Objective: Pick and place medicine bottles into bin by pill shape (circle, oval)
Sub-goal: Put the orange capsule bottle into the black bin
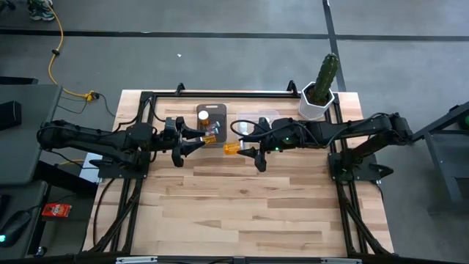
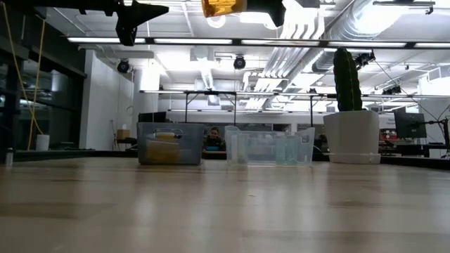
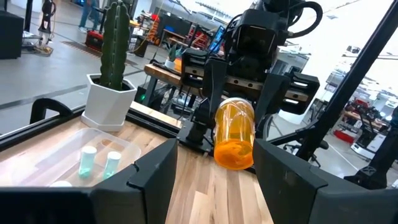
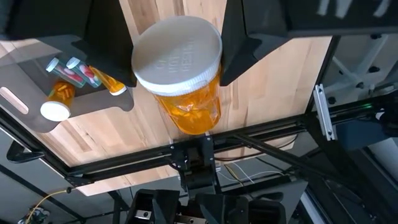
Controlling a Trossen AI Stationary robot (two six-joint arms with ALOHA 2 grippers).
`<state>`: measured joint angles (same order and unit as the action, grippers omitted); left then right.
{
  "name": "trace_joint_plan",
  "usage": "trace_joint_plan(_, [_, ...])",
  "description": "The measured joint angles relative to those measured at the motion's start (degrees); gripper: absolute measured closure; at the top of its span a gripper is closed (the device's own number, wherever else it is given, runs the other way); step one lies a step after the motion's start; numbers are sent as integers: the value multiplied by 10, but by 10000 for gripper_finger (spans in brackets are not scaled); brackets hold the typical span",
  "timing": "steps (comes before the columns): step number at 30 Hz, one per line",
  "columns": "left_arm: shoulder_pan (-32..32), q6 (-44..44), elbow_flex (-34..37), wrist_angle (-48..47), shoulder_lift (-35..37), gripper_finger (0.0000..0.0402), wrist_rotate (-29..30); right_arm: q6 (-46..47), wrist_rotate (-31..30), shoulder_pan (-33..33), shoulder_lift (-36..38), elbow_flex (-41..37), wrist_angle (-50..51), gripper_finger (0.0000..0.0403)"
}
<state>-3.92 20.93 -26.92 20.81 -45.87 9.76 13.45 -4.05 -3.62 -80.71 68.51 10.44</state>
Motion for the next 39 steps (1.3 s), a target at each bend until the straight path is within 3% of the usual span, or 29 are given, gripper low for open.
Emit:
trace_joint_plan(32, [0,29,0,0,0,204,0,57,-3,0,0,0,0,210])
trace_joint_plan(39, [0,31,0,0,0,204,0,52,-50,2,-1,0,0,209])
